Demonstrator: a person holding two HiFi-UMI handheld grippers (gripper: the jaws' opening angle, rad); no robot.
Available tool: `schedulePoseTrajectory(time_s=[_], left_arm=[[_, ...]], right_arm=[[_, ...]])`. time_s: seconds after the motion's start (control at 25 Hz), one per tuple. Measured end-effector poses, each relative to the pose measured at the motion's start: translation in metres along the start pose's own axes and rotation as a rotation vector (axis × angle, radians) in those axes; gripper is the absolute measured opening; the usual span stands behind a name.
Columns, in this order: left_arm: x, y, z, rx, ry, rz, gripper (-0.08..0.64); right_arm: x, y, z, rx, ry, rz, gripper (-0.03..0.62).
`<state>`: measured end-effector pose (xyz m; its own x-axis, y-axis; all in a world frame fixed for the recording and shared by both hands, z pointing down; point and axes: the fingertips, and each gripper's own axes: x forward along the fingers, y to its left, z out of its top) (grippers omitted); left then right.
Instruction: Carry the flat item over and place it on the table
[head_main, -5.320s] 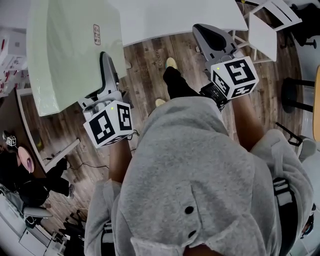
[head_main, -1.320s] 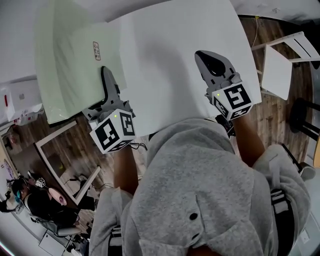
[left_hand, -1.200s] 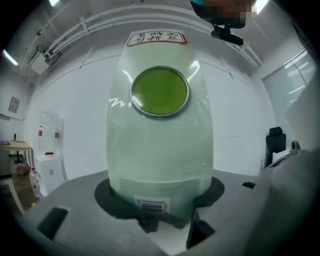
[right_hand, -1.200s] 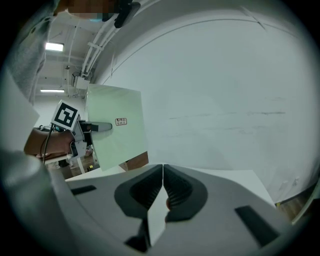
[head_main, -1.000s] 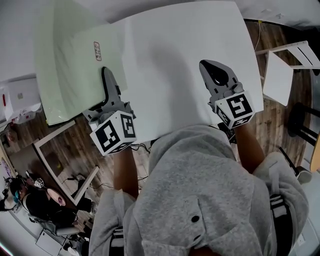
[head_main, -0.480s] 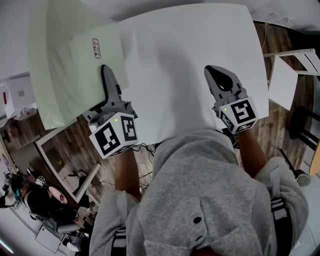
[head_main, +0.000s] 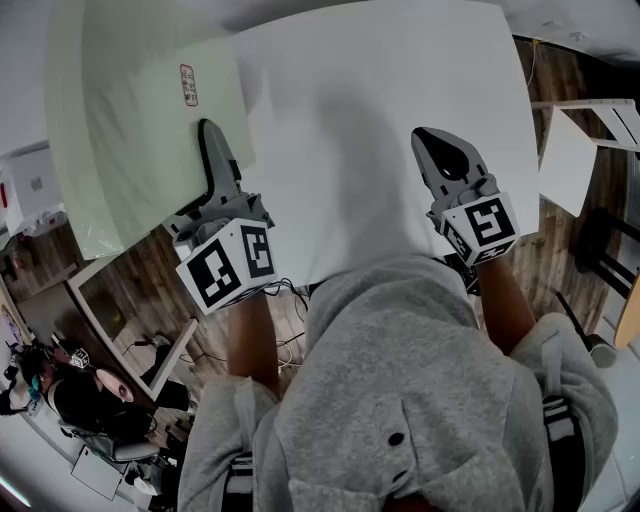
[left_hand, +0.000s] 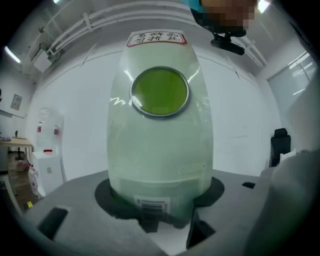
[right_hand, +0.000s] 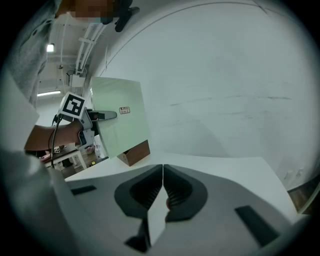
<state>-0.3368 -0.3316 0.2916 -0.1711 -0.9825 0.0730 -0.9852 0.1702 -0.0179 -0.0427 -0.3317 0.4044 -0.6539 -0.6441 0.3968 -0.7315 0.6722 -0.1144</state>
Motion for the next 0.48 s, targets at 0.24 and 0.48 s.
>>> schedulePoseTrajectory(time_s=[0.24, 0.48], left_arm=[[-0.001, -0.002, 0.003, -0.027, -0.007, -0.016, 0.273], [0.000, 0.000, -0.001, -0.032, 0.005, -0.019, 0.273]], right_arm=[[0.002, 0.008, 0.000, 0.004, 0.001, -0.001, 0.028], [0.003, 0.013, 0.001, 0.004, 0.004, -0.003, 0.028]])
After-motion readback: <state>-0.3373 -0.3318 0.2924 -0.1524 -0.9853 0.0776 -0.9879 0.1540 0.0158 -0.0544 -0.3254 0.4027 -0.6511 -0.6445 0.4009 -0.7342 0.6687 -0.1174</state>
